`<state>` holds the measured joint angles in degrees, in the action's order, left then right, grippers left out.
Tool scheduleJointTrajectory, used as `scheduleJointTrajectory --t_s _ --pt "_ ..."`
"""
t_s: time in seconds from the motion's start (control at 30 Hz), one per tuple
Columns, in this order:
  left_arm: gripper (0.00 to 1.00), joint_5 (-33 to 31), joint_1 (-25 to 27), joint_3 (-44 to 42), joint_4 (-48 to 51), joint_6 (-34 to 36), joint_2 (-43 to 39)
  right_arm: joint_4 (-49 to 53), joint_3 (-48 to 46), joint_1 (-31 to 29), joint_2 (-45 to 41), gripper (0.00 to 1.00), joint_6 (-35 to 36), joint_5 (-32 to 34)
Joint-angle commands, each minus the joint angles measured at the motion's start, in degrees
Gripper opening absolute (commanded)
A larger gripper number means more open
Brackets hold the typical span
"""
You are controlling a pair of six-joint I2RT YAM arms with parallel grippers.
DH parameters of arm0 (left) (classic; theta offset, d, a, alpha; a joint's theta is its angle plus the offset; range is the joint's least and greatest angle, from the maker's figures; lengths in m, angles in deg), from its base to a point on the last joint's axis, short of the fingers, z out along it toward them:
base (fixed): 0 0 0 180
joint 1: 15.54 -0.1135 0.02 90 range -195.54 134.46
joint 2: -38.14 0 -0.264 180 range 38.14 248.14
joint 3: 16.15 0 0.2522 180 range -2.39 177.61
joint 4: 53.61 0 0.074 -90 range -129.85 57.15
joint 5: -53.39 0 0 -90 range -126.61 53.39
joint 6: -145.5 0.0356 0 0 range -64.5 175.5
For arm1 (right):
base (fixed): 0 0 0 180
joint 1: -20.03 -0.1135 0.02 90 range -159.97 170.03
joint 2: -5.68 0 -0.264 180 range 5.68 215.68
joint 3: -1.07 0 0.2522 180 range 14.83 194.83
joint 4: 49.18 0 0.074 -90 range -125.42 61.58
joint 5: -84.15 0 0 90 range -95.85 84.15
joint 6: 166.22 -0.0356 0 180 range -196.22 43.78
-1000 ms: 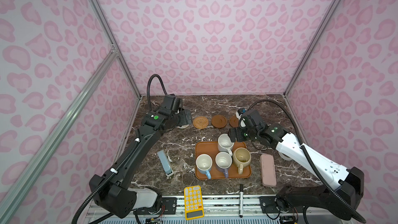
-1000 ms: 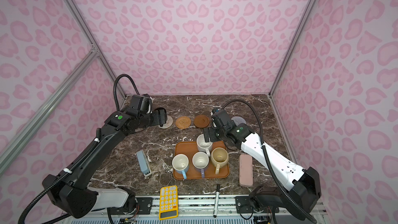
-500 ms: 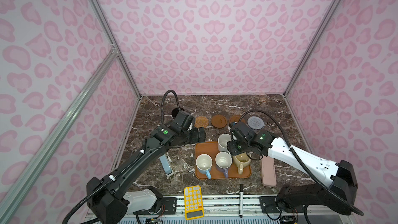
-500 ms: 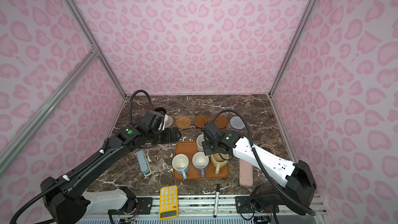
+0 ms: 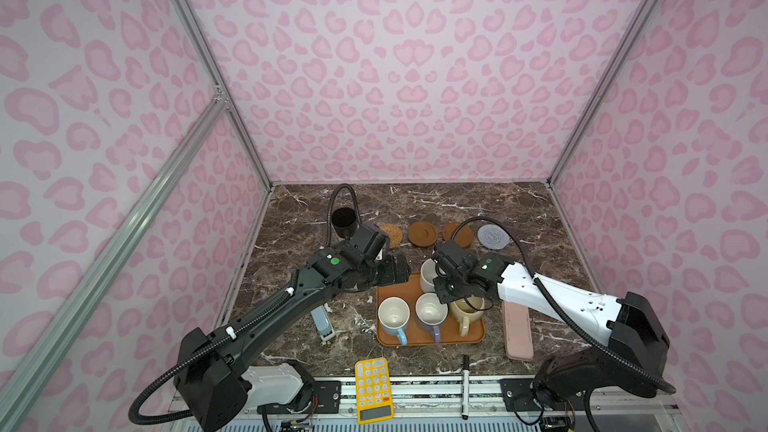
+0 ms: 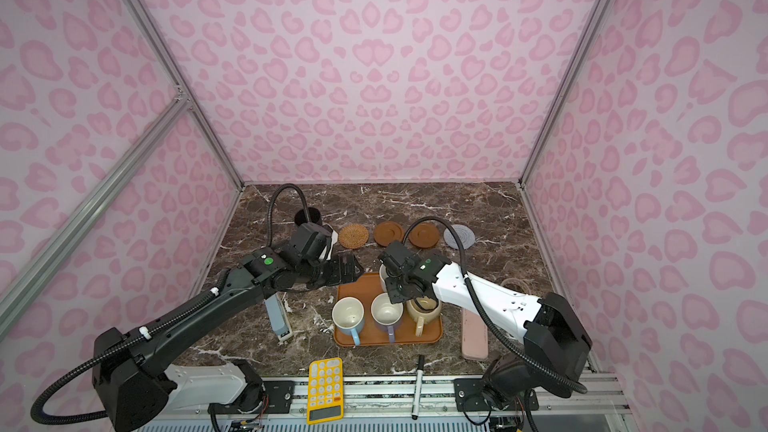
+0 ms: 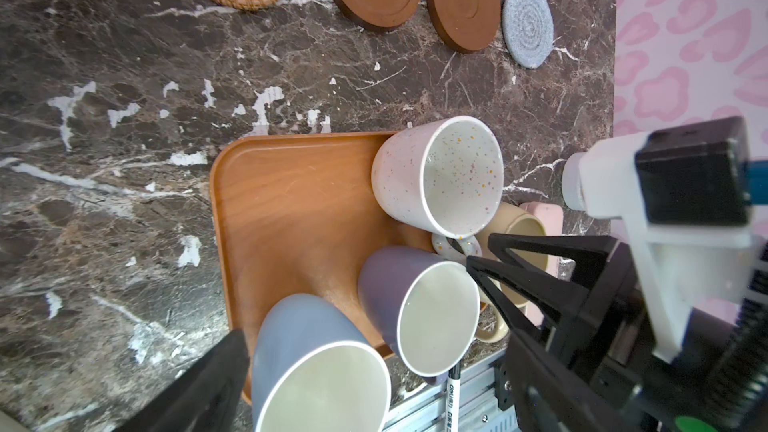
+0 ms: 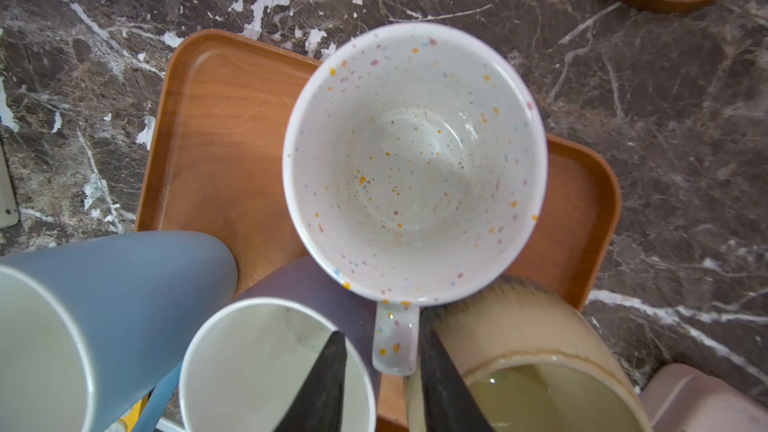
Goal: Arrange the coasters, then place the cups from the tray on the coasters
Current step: 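Lower the right gripper onto the speckled white mug rim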
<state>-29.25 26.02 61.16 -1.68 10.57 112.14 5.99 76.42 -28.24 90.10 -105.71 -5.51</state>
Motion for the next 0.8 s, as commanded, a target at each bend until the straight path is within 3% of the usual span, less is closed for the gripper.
scheduleJointTrajectory --t_s 0.0,0.77 --pt "0.98 -0.05 0.12 0.26 -1.97 -0.66 0.25 -0.78 -0.34 0.02 1.20 0.32 -0.56 0.30" --pt "0.99 -0.74 0.36 0.83 -2.62 -0.90 1.64 -2.93 -0.24 0.72 6.08 0.28 -0.56 2.19"
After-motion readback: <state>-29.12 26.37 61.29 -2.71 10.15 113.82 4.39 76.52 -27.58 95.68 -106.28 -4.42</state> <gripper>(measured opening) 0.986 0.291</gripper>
